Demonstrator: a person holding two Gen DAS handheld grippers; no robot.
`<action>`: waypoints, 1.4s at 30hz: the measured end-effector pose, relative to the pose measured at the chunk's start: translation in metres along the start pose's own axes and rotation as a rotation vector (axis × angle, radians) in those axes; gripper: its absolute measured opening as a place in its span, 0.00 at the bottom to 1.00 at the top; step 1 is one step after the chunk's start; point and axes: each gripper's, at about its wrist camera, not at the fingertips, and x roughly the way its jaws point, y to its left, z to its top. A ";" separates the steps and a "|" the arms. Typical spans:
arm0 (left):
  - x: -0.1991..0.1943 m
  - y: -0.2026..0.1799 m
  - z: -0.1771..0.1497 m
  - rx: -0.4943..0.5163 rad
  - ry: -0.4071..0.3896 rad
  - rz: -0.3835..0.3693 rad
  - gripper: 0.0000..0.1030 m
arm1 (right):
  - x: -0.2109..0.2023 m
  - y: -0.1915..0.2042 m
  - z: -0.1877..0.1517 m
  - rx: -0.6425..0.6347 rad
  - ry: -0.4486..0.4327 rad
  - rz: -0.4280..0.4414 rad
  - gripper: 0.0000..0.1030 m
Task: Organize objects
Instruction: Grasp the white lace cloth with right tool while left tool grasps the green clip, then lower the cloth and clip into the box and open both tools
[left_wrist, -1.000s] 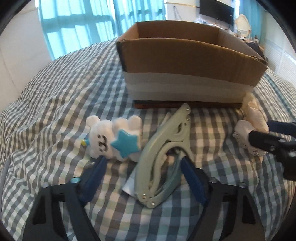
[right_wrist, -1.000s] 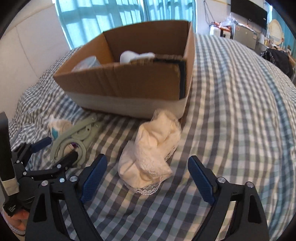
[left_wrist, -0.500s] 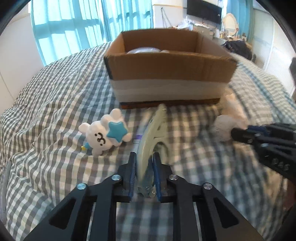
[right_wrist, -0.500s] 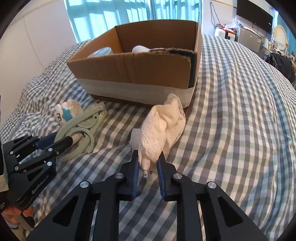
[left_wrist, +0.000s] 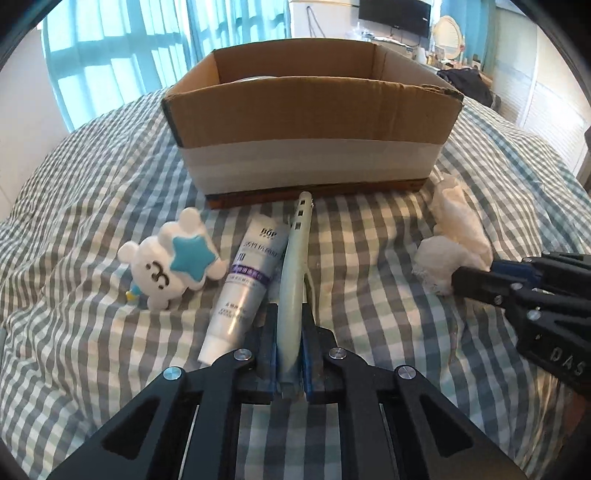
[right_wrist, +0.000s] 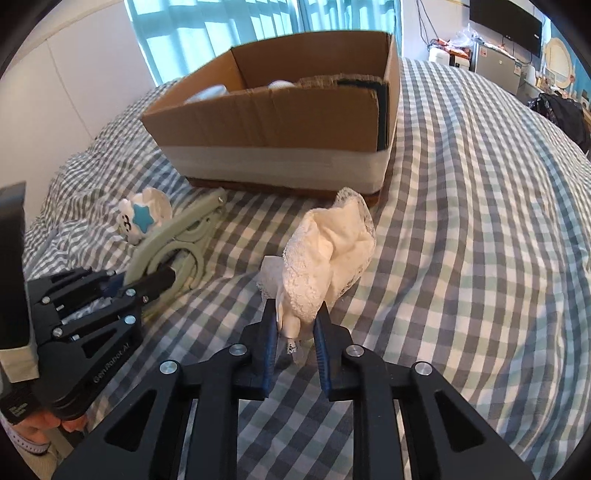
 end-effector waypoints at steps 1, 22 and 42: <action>-0.001 -0.001 0.000 0.003 -0.004 0.003 0.09 | -0.001 0.000 0.000 0.000 -0.004 0.000 0.16; -0.130 0.018 0.031 -0.060 -0.261 -0.025 0.08 | -0.128 0.034 0.004 -0.057 -0.217 0.013 0.13; -0.184 0.024 0.133 -0.026 -0.411 -0.012 0.08 | -0.211 0.058 0.104 -0.173 -0.431 0.035 0.13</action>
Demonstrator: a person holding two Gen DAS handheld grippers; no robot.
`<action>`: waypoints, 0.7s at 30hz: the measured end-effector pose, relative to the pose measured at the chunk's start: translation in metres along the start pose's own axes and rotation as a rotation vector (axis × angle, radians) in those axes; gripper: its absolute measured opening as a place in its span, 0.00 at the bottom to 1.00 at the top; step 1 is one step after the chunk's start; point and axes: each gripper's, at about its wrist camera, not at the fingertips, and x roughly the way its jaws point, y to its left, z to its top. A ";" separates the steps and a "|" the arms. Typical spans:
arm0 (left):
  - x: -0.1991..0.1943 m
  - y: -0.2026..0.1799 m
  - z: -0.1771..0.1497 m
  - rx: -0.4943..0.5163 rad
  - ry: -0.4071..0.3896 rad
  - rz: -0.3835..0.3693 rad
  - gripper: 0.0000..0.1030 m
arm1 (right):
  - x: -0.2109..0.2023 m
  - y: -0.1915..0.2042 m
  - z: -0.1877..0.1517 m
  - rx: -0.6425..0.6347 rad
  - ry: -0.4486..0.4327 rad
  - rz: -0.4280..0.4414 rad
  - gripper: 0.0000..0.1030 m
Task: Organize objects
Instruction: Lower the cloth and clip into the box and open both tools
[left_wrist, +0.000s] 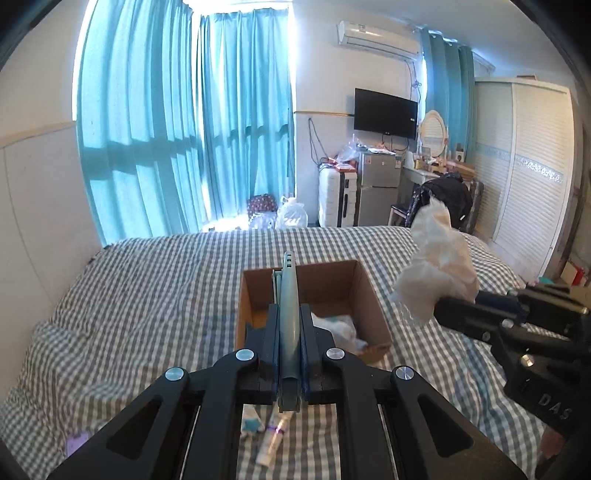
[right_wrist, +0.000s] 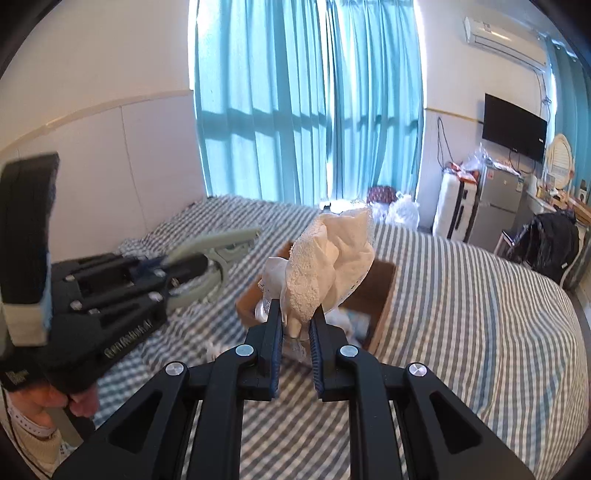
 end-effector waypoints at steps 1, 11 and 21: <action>0.005 0.001 0.004 0.002 0.002 -0.001 0.08 | 0.004 -0.002 0.006 0.000 -0.002 0.007 0.13; 0.096 0.016 0.016 -0.013 0.101 -0.016 0.08 | 0.096 -0.015 0.026 -0.047 0.066 0.025 0.13; 0.186 0.022 0.002 0.017 0.155 -0.002 0.08 | 0.192 -0.063 0.024 0.007 0.108 0.011 0.13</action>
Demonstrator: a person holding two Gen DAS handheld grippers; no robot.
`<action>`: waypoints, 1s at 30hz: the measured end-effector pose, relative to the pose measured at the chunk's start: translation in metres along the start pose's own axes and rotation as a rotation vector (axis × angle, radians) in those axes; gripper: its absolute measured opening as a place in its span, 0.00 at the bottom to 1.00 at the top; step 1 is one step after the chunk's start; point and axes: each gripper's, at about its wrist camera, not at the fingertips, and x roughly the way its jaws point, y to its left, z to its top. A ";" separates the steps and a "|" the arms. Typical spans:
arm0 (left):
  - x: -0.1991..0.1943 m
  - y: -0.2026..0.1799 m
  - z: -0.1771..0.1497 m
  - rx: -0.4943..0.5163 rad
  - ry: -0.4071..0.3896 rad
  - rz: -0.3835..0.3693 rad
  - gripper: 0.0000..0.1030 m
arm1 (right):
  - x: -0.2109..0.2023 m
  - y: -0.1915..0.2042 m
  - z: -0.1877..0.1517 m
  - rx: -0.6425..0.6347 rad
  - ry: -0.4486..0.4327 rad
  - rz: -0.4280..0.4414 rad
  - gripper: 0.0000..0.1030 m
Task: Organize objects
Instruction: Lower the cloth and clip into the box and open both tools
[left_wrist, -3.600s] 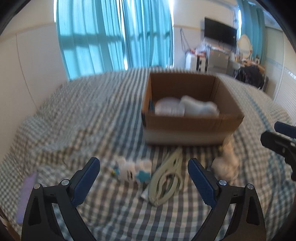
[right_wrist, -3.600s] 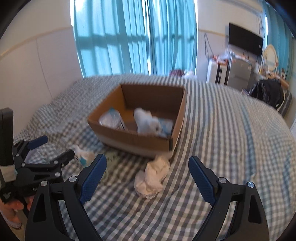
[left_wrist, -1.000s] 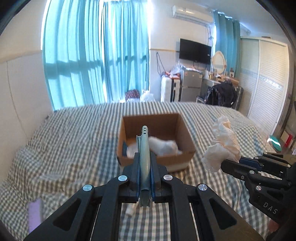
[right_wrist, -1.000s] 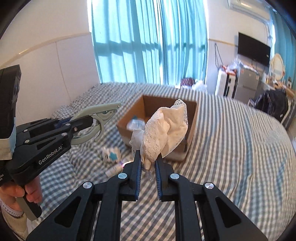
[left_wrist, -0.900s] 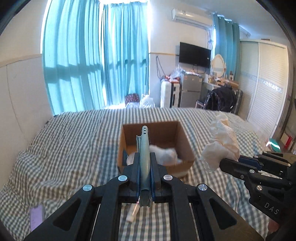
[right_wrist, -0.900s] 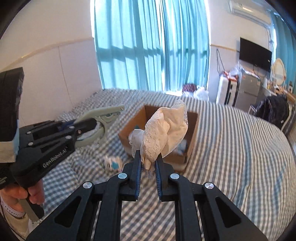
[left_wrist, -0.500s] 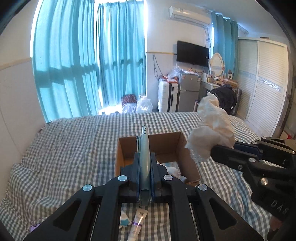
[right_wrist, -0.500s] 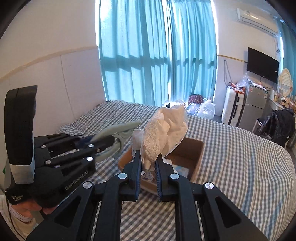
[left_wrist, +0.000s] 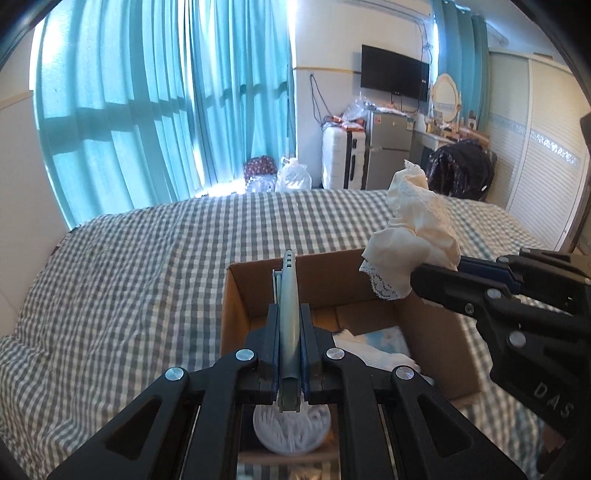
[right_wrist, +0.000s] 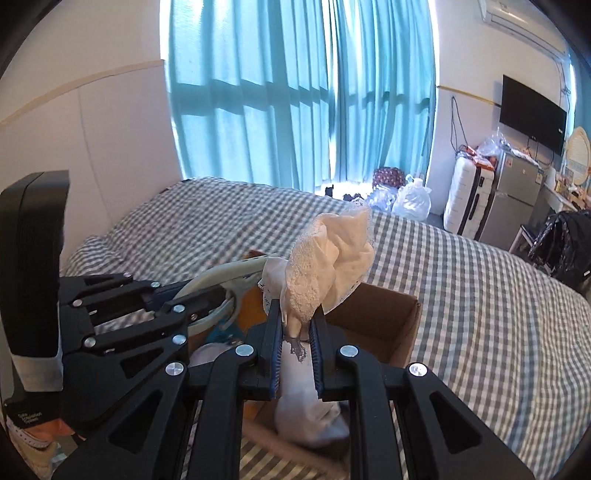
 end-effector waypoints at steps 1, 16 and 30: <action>0.007 -0.002 -0.001 0.004 0.003 0.004 0.08 | 0.010 -0.005 -0.002 0.010 0.009 -0.001 0.13; 0.026 -0.009 -0.015 0.013 0.052 -0.004 0.10 | 0.028 -0.030 -0.017 0.104 0.044 -0.012 0.55; -0.101 -0.008 -0.005 0.008 -0.094 0.055 0.79 | -0.116 -0.009 -0.020 0.150 -0.072 -0.097 0.85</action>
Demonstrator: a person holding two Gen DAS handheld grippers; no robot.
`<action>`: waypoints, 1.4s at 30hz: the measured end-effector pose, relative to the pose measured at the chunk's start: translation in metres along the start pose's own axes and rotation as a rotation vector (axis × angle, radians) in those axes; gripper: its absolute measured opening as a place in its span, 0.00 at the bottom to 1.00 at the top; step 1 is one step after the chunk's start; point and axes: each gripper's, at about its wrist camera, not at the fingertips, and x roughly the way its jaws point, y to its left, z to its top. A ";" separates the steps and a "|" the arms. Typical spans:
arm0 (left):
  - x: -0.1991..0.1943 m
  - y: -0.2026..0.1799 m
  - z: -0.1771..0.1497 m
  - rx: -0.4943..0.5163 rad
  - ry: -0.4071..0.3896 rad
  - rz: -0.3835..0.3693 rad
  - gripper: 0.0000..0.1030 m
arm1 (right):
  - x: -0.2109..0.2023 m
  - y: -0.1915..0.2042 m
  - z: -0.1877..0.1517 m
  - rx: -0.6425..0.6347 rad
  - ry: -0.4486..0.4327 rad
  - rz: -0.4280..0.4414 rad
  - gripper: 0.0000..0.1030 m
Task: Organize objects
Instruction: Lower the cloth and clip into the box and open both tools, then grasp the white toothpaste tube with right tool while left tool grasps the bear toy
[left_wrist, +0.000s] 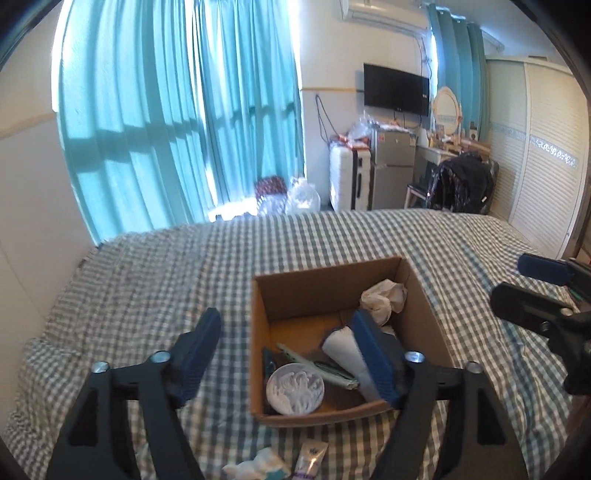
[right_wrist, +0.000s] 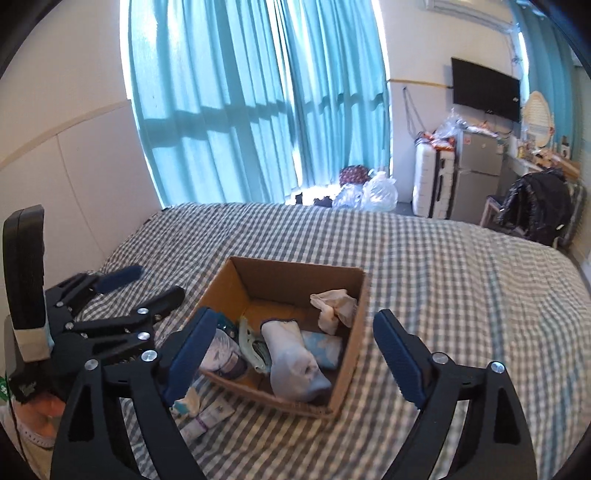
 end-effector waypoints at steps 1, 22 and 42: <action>-0.010 0.002 -0.001 0.002 -0.014 0.001 0.82 | -0.011 0.004 -0.001 -0.005 -0.010 -0.005 0.85; -0.028 0.087 -0.131 -0.113 0.089 0.115 0.96 | 0.042 0.103 -0.120 -0.017 0.158 -0.009 0.85; 0.028 0.095 -0.191 -0.092 0.244 0.165 0.96 | 0.152 0.122 -0.207 -0.063 0.416 0.056 0.22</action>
